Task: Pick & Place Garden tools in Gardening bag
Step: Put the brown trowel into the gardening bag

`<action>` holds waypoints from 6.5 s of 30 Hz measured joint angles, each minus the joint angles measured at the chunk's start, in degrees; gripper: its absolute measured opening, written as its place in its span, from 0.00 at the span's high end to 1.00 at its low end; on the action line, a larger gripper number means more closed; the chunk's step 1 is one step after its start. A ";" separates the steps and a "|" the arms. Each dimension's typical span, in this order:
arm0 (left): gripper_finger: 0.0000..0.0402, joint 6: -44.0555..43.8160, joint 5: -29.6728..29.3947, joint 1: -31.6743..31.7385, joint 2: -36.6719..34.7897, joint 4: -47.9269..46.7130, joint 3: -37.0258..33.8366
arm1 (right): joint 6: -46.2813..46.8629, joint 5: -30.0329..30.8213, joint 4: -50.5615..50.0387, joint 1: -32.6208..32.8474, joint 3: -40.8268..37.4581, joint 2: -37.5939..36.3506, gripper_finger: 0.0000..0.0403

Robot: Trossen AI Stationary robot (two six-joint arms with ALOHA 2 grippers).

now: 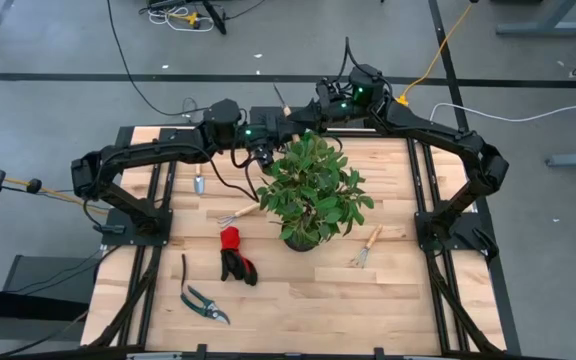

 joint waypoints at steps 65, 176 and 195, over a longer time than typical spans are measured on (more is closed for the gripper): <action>0.83 -1.86 -6.31 -0.87 0.07 -0.92 -0.09 | -1.53 -0.89 0.85 -2.41 0.00 -0.11 0.51; 0.82 -84.92 8.07 17.04 6.02 -2.01 0.09 | -81.08 28.94 -31.06 1.09 0.04 -26.42 1.00; 0.82 -89.83 19.13 17.11 17.03 18.57 -0.02 | -75.03 34.10 -30.89 1.11 0.04 -25.90 1.00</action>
